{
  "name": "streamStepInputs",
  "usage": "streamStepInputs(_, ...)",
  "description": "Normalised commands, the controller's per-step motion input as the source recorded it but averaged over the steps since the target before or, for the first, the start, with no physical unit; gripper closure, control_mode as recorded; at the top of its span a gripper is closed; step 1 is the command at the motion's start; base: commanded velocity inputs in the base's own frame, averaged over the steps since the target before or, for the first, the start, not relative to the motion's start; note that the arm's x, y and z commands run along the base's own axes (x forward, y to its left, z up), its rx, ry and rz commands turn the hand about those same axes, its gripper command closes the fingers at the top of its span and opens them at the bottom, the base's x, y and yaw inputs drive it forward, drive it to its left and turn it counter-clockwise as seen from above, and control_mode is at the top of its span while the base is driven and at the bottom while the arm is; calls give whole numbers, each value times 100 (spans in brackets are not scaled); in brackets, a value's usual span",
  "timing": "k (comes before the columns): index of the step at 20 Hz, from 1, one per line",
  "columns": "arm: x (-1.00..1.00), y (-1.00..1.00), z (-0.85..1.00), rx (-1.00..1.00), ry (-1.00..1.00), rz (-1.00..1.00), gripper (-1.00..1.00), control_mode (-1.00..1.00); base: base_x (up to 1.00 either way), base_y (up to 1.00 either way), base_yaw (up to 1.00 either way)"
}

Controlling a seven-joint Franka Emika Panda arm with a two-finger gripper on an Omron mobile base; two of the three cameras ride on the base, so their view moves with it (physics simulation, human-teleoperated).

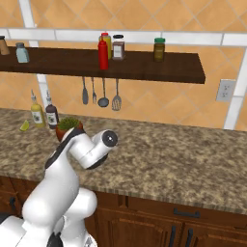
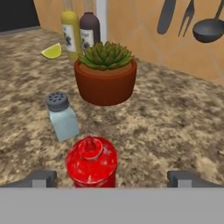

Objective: Put the shaker and condiment bottle from the counter next to their counterparts in the cabinet.

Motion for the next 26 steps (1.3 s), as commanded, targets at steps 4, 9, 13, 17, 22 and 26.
streamStepInputs(4, 0, 36, -38, 0, 0, 0, -100, -100, 0, 0, 0)
streamStepInputs(9, 0, 33, -50, 1, 0, 0, 100, -100, 0, 0, 0)
streamStepInputs(13, 0, 14, -52, 3, 4, 0, 100, -100, 0, 0, 0)
streamStepInputs(17, 0, 1, -49, 5, 8, 0, 100, -100, 0, 0, 0)
streamStepInputs(22, 4, 2, -8, -2, 6, 0, 100, -100, 0, 0, 0)
streamStepInputs(26, 0, 0, 16, -7, -1, 0, 100, -100, 0, 0, 0)
